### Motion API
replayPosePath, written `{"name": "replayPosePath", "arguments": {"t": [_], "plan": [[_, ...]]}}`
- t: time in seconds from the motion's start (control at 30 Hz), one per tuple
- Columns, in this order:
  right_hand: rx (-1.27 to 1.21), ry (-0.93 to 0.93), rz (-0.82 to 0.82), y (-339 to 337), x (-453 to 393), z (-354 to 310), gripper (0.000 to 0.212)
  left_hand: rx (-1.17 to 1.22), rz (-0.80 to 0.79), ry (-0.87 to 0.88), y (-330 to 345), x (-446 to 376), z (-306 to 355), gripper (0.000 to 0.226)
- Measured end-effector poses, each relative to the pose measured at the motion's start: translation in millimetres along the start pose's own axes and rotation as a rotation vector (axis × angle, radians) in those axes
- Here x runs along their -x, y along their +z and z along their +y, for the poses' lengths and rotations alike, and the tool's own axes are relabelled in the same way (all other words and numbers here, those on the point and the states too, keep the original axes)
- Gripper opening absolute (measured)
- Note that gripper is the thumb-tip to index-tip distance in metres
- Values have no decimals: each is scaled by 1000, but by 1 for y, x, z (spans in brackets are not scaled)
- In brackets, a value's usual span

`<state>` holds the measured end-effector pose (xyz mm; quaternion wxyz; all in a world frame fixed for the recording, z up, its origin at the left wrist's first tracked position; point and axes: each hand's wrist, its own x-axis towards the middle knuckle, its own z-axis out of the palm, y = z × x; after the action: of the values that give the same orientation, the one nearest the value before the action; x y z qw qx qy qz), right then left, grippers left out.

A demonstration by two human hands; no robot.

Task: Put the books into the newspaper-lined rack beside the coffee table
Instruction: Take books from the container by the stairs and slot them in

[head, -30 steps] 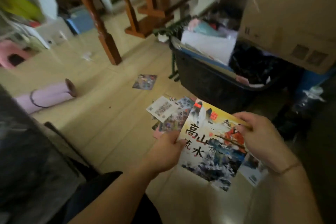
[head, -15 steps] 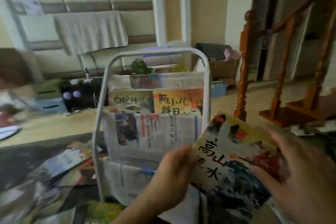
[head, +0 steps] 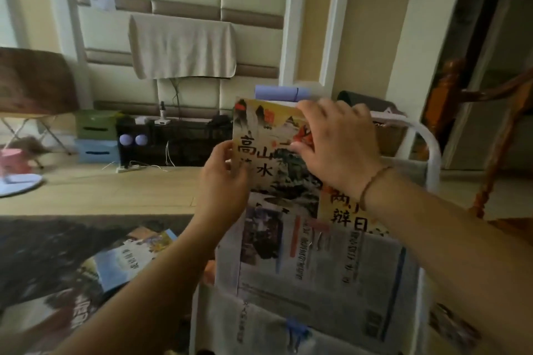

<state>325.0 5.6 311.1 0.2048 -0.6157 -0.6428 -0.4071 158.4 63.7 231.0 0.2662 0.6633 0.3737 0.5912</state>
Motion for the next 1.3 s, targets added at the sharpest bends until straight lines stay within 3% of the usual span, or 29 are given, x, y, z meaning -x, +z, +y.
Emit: {"name": "replayPosePath", "arguments": {"t": [0.13, 0.33, 0.43, 0.53, 0.73, 1.0, 1.13, 1.2, 1.3], "plan": [[7, -10, 1, 33, -10, 0, 52, 14, -121, -80, 12, -8, -17, 45], [91, -47, 23, 56, 15, 1, 52, -26, -142, -40, 18, 4, -32, 35], [110, -75, -29, 66, 29, -1, 57, -213, -194, -19, 18, 12, -39, 26], [106, -100, -118, 74, 39, -3, 64, -500, -290, 30, 18, 14, -43, 35], [142, -118, -252, 71, 43, -5, 70, -703, -309, 27, 20, 15, -42, 31], [90, -94, -276, 67, 46, -8, 65, -630, -312, -12, 23, 19, -42, 40], [71, -104, -304, 58, 50, -11, 59, -658, -316, -74, 33, 31, -37, 54], [6, -79, -284, 47, 61, -5, 60, -652, -305, -25, 44, 47, -27, 66], [-114, -60, -177, 23, 105, 16, 58, -506, -326, 218, 66, 78, 1, 69]]}}
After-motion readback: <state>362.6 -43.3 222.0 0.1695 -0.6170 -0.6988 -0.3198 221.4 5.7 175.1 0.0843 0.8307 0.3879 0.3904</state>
